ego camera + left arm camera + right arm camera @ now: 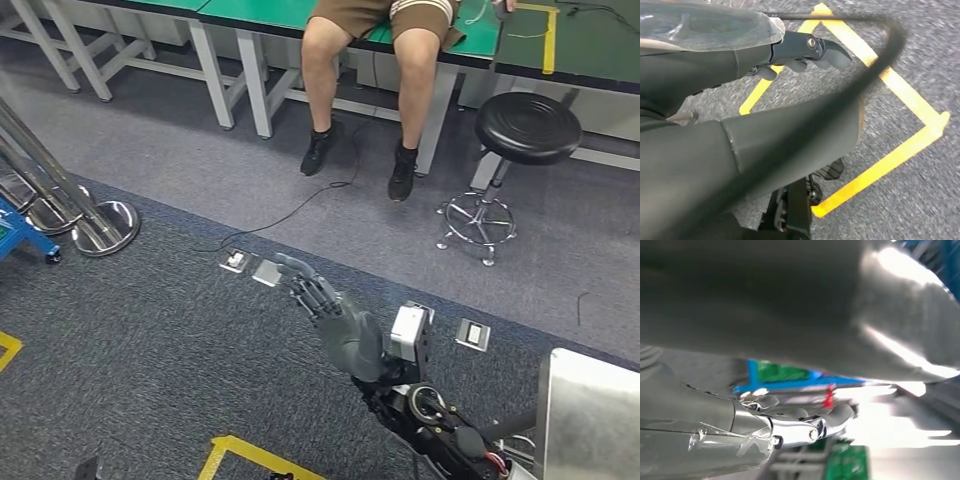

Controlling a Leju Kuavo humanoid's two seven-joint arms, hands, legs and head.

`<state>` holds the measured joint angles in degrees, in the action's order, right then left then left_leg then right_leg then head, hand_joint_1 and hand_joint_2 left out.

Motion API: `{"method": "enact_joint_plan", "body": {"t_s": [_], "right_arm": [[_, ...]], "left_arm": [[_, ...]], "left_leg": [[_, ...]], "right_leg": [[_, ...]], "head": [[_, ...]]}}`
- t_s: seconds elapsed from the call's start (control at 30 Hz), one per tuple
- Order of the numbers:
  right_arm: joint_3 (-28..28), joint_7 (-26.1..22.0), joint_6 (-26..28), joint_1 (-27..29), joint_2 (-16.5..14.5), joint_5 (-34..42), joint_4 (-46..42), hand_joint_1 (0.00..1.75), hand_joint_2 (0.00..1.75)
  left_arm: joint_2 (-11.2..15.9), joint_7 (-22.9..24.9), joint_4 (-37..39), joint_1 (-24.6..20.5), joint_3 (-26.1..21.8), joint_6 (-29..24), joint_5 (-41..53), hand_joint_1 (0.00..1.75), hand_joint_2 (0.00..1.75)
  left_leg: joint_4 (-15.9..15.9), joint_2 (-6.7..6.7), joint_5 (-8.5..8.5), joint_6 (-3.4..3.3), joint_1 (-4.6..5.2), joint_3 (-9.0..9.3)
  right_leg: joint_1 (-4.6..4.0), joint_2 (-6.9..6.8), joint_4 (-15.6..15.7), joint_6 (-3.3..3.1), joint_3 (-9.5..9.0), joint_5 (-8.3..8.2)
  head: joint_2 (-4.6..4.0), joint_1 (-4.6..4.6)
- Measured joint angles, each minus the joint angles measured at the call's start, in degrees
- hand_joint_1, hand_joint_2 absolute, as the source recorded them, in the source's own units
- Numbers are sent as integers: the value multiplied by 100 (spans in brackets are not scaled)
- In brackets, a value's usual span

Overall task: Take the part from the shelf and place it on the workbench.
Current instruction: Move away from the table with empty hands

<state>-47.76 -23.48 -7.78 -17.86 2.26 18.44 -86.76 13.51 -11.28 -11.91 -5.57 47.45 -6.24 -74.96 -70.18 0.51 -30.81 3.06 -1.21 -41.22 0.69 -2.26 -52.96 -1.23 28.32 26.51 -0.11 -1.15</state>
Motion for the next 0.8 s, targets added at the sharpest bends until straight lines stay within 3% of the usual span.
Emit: {"method": "enact_joint_plan", "body": {"t_s": [0.03, 0.13, 0.2, 0.27, 0.3, 0.37, 0.4, 0.47, 0.5, 0.53, 0.57, 0.63, 0.7, 0.77, 0.8], "right_arm": [[135, 27, 121, 88, 85, 20, 17, 0, 0], [597, 42, 374, 335, 348, 143, 72, 0, 0], [925, 27, 507, 506, 527, 208, 95, 0, 0], [1227, 31, 636, 683, 673, 256, 116, 0, 0], [1372, 38, 692, 764, 743, 279, 130, 0, 0], [1648, 46, 771, 905, 864, 309, 165, 0, 0], [1778, 57, 807, 974, 919, 313, 192, 0, 0], [1984, 110, 921, 1115, 1001, 284, 267, 0, 0], [2084, 149, 1007, 1178, 1045, 250, 330, 0, 0], [2177, 184, 1085, 1227, 1081, 212, 402, 0, 0], [2276, 204, 1144, 1265, 1112, 180, 482, 0, 0], [2454, 194, 1179, 1312, 1157, 154, 651, 0, 0], [2603, 156, 1170, 1358, 1185, 166, 826, 0, 0], [2735, 128, 1163, 1393, 1197, 202, 1011, 0, 0], [2788, 115, 1160, 1395, 1198, 222, 1098, 0, 0]], "left_arm": [[3, 1, 0, 9, 0, -5, -13, 0, 0], [20, 11, 0, 18, -1, -27, -22, 0, 0], [27, 26, 0, 21, -2, -36, -23, 0, 0], [35, 38, 0, 41, -3, -36, -29, 0, 0], [39, 40, 0, 51, -3, -36, -35, 0, 0], [44, 42, 0, 49, -4, -39, -57, 0, 0], [43, 42, 0, 41, -4, -41, -68, 0, 0], [40, 42, 0, 25, -6, -46, -81, 0, 0], [38, 42, 0, 24, -7, -46, -84, 0, 0], [36, 42, 0, 24, -7, -47, -85, 0, 0], [34, 42, 0, 24, -7, -47, -85, 0, 0], [28, 42, 0, 19, -7, -47, -83, 0, 0], [23, 42, 0, 5, -7, -46, -81, 0, 0], [32, 42, 0, 20, -7, -45, -76, 0, 0], [32, 43, -1, 36, -7, -44, -74, 0, 0]], "left_leg": [[136, -28, 127, 15, -17, 65], [1297, -301, 626, 13, -25, 668], [1614, -382, 682, -55, 7, 833], [1599, -242, 677, -138, 19, 834], [1606, -184, 676, -174, 14, 845], [1624, -72, 676, -248, -1, 875], [1625, -15, 673, -273, 1, 881], [1623, 125, 668, -301, 23, 885], [1621, 210, 667, -306, 34, 890], [1619, 299, 665, -307, 42, 898], [1617, 389, 664, -305, 46, 911], [1610, 554, 661, -290, 47, 915], [1600, 705, 676, -246, 31, 869], [1616, 861, 716, -162, 13, 822], [1612, 869, 717, -126, 10, 809]], "right_leg": [[3, -82, -3, 15, -7, 15], [-3, -289, -41, 109, -46, 92], [-32, -392, -55, 187, -79, 142], [-26, -484, -44, 250, -132, 179], [-11, -430, -85, 281, -135, 233], [22, -143, -510, 325, 34, 508], [30, 36, -921, 333, 223, 712], [30, 181, -1739, 329, 631, 1010], [29, 202, -1912, 319, 741, 1007], [28, 219, -1838, 301, 740, 881], [28, 260, -1529, 277, 632, 653], [36, 544, -677, 220, 305, 218], [33, 762, -217, 189, 113, 88], [27, 670, -156, 158, 58, 94], [35, 592, -131, 133, 31, 76]], "head": [[0, -26], [0, -88], [0, -86], [0, -47], [0, -22], [0, 40], [0, 84], [0, 148], [0, 169], [0, 187], [0, 208], [0, 250], [0, 264], [0, 266], [0, 268]]}}
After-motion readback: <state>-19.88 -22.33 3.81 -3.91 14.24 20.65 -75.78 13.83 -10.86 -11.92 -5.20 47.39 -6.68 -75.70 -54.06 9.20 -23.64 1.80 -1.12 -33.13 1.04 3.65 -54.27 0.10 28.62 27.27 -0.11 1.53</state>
